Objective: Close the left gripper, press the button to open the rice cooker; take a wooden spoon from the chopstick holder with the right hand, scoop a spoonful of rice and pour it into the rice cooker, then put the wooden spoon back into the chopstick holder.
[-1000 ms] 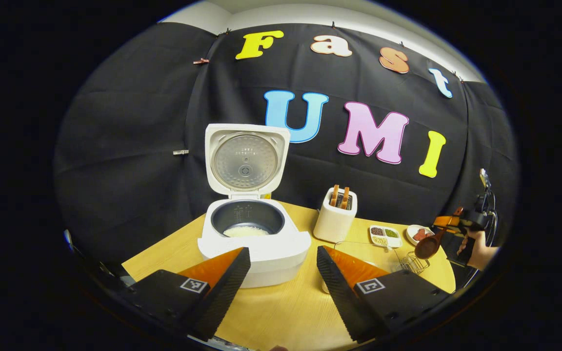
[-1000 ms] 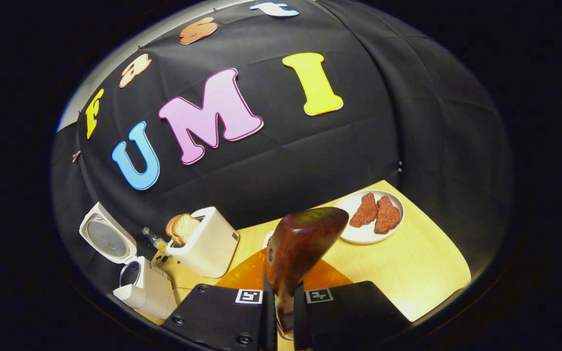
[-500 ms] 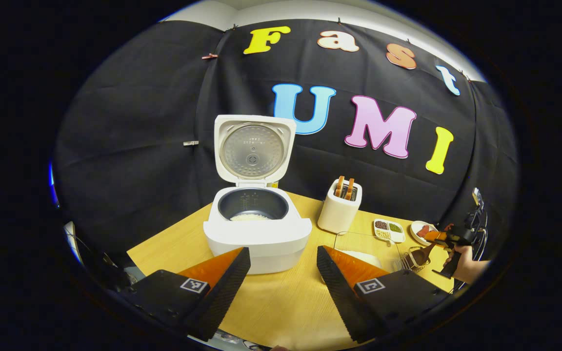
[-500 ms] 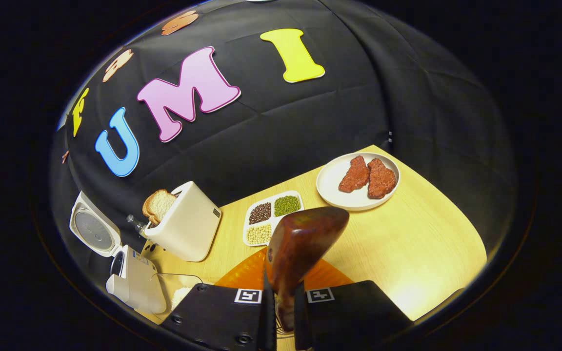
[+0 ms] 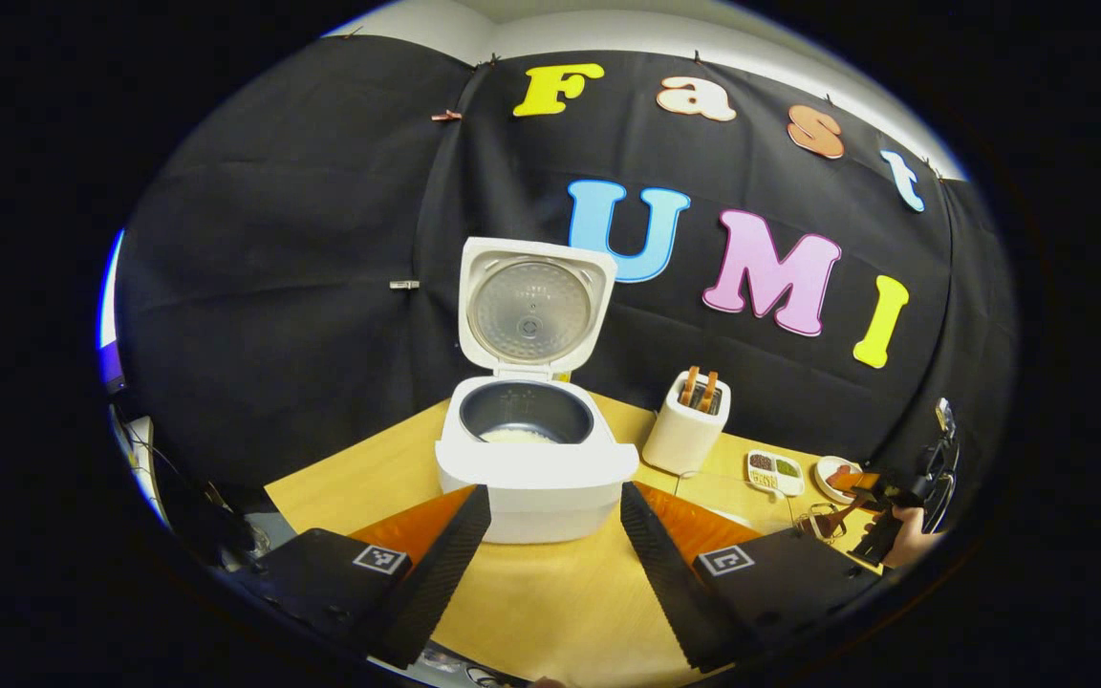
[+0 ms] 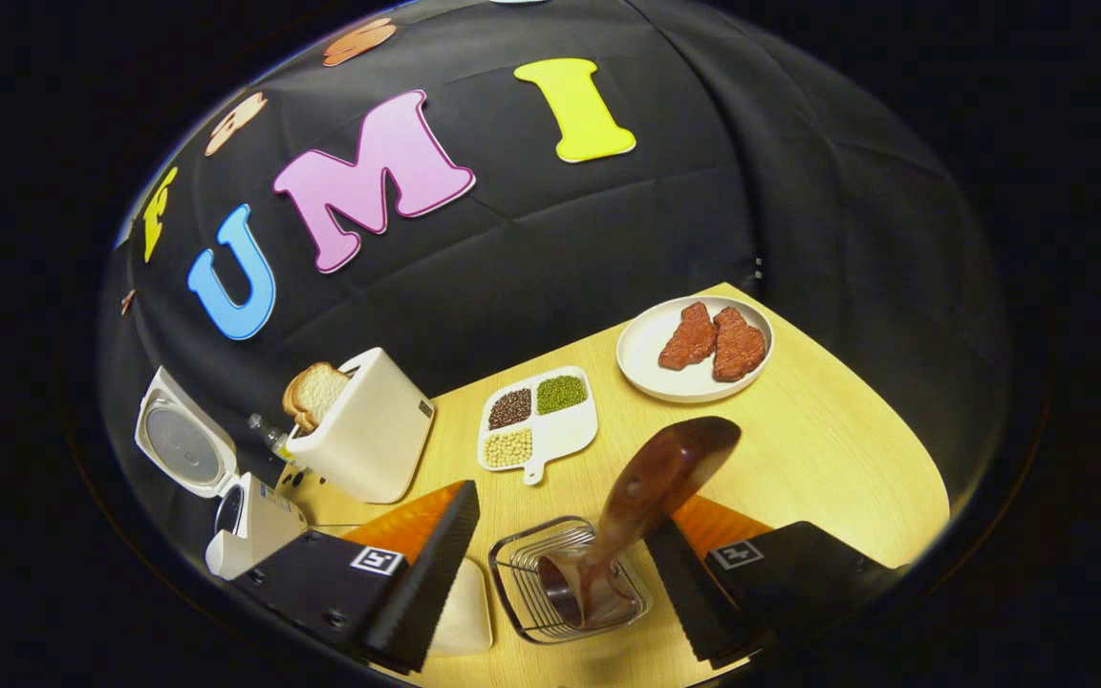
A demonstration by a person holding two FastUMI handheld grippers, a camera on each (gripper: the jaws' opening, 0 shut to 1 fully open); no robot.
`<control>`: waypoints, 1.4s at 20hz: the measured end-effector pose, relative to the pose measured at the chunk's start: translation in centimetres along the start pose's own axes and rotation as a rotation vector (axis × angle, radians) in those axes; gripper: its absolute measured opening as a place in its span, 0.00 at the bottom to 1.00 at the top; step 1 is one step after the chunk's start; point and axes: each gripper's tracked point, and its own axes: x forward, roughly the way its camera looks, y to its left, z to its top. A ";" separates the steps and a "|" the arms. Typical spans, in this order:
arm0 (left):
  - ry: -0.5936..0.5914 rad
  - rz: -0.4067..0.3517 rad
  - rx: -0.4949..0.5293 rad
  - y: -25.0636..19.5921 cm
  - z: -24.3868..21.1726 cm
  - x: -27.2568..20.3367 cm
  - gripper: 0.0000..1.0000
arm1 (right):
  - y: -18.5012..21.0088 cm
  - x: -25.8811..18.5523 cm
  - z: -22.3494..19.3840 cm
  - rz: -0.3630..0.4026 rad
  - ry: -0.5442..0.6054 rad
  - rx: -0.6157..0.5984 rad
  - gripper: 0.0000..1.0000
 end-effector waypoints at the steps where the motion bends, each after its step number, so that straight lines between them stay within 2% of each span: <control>1: -0.004 0.004 -0.016 0.5 0.3 0.3 0.95 | -0.4 -0.8 0.2 -0.013 -0.015 -0.022 0.99; 3: -0.011 0.011 -0.041 1.4 1.0 0.6 0.95 | -0.4 -2.9 1.1 -0.016 -0.055 -0.075 0.99; 6: -0.033 0.034 -0.013 3.1 2.6 1.4 0.95 | -0.5 -6.5 3.0 -0.027 -0.140 -0.158 0.98; 10: -0.082 0.052 0.010 4.3 7.2 2.7 0.95 | 0.6 -10.8 4.0 -0.008 -0.195 -0.295 0.98; 15: -0.185 0.016 0.050 3.4 14.7 4.8 0.95 | 2.3 -15.8 5.1 0.010 -0.260 -0.392 0.98; 18: -0.233 -0.037 0.036 2.2 18.6 6.6 0.95 | 3.2 -17.8 5.6 0.010 -0.272 -0.396 0.99; 24: -0.315 -0.036 0.102 2.2 25.9 11.3 0.94 | 5.0 -22.1 5.7 0.021 -0.288 -0.345 0.98; 28: -0.349 -0.068 0.132 1.4 29.1 15.5 0.94 | 5.5 -24.1 6.3 0.003 -0.322 -0.327 0.98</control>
